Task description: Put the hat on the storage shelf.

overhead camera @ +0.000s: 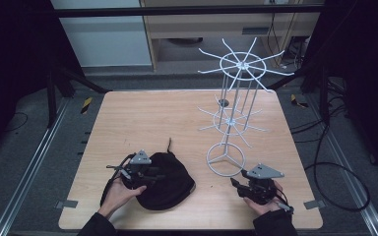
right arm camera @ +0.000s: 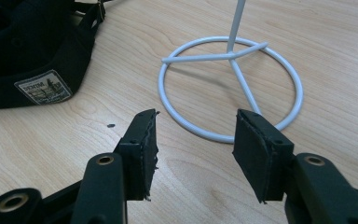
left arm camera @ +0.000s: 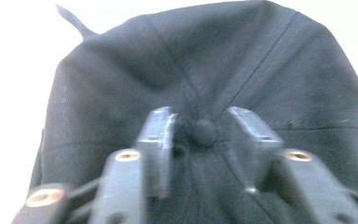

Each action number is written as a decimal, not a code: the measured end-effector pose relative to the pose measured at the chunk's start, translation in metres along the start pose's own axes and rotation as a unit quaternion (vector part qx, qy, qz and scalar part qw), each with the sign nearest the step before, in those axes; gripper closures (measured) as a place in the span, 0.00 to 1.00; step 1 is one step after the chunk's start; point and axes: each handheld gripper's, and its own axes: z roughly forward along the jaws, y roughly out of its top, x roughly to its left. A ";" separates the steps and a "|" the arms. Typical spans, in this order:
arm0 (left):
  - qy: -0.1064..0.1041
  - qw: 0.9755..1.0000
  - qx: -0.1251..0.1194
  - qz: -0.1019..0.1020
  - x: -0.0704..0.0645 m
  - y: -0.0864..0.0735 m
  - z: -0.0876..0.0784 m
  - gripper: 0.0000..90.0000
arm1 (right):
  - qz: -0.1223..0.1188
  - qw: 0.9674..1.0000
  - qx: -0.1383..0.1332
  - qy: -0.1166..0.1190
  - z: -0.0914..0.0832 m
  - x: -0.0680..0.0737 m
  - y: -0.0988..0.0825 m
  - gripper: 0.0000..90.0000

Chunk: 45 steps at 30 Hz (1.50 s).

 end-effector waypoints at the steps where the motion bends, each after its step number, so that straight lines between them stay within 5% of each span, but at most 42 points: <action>1: 0.000 1.000 -0.001 0.003 0.000 0.001 0.000 0.58 | 0.000 1.000 0.000 0.000 0.000 0.000 0.000 0.55; 4: -0.001 1.000 0.015 0.018 -0.003 0.004 0.007 0.52 | 0.001 1.000 0.000 0.000 0.000 0.000 0.000 0.55; 7: 0.002 0.998 0.043 0.044 -0.008 0.004 0.019 0.55 | 0.001 1.000 0.001 0.001 0.000 0.000 0.000 0.55; 11: -0.001 0.996 0.069 0.054 -0.010 0.001 0.031 0.63 | 0.000 1.000 0.002 0.002 0.001 0.000 0.000 0.55; 17: -0.004 0.997 0.065 0.035 -0.006 -0.002 0.032 0.83 | 0.001 1.000 0.002 0.002 0.000 0.000 0.001 0.55; 26: -0.002 0.997 0.065 0.029 -0.009 -0.002 0.029 0.83 | 0.001 1.000 0.000 0.000 -0.001 -0.001 0.001 0.55; 36: 0.010 1.000 -0.006 -0.001 -0.012 0.000 -0.011 0.84 | 0.004 1.000 -0.001 0.000 -0.002 -0.002 0.000 0.55; 41: 0.026 0.998 -0.059 -0.014 -0.011 0.002 -0.041 0.84 | 0.008 1.000 -0.001 0.000 -0.002 -0.004 0.000 0.55; 45: 0.034 0.996 -0.078 -0.019 -0.010 0.003 -0.053 0.84 | 0.007 1.000 -0.003 0.000 -0.002 -0.005 -0.001 0.55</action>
